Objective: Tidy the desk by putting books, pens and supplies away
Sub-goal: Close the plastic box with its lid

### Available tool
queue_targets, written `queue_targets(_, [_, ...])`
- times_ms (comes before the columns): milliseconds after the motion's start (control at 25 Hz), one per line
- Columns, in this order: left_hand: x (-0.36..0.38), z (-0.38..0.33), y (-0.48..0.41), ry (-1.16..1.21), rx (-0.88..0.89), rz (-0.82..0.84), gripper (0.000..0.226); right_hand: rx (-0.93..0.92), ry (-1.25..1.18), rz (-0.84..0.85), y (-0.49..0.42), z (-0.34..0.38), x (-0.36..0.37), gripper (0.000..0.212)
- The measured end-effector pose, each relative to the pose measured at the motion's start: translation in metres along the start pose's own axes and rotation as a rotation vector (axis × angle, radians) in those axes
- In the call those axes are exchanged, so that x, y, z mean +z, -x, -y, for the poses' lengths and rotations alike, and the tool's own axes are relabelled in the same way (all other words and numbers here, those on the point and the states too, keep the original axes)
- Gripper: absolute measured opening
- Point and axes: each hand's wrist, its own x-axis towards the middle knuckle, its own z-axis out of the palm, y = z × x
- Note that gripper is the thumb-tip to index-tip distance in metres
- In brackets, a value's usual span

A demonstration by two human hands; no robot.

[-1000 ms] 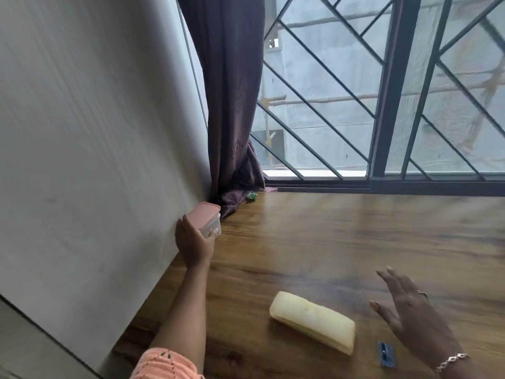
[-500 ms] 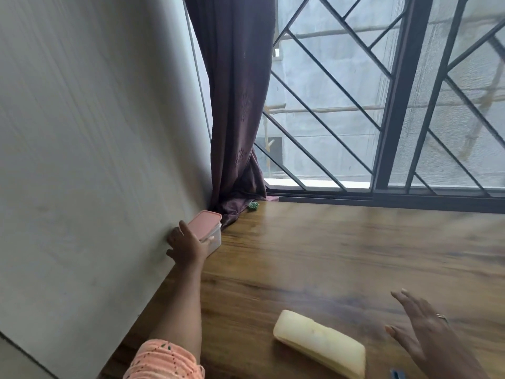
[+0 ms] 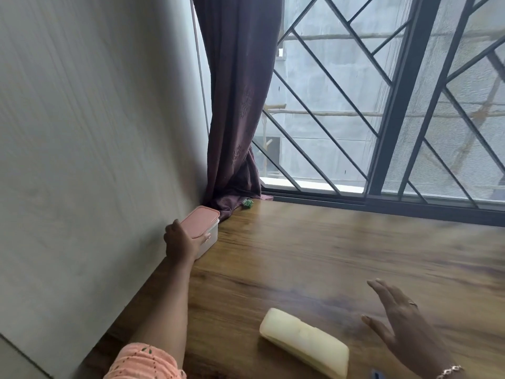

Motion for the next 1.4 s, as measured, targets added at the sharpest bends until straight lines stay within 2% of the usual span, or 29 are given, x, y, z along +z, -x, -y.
queue_targets(120, [0.002, -0.015, 0.013, 0.044, 0.137, 0.005, 0.089, -0.060, -0.017, -0.093, -0.006, 0.006, -0.010, 0.065])
queue_targets(240, [0.006, -0.040, 0.034, 0.111, 0.245, 0.064, 0.094, -0.096, -0.062, -0.104, -0.011, 0.011, -0.031, 0.069])
queue_targets(400, [0.014, -0.083, 0.077, 0.231, 0.367, 0.172, 0.095, -0.200, -0.075, -0.134, -0.018, 0.011, -0.056, 0.067])
queue_targets(600, [0.033, -0.142, 0.148, 0.229, 0.511, 0.374, 0.094, -0.355, -0.079, -0.248, -0.019, -0.012, -0.085, 0.062])
queue_targets(800, [0.055, -0.190, 0.210, 0.258, 0.613, 0.512, 0.094, -0.498, 0.120, -0.303, -0.022, -0.052, -0.094, 0.070])
queue_targets(1080, [0.077, -0.226, 0.256, 0.255, 0.663, 0.607, 0.097, -0.470, 0.135, -0.389, -0.009, -0.100, -0.098, 0.036])
queue_targets(1240, [0.085, -0.229, 0.266, 0.246, 0.653, 0.625, 0.098, -0.494, 0.136, -0.504, -0.005, -0.118, -0.093, 0.031])
queue_targets(1320, [0.087, -0.227, 0.269, 0.235, 0.657, 0.618, 0.097, -0.425, 0.059, -0.579, -0.002, -0.122, -0.095, 0.025])
queue_targets(1400, [0.088, -0.223, 0.269, 0.228, 0.651, 0.605, 0.095, -0.249, -0.140, -0.648, 0.002, -0.124, -0.104, 0.008])
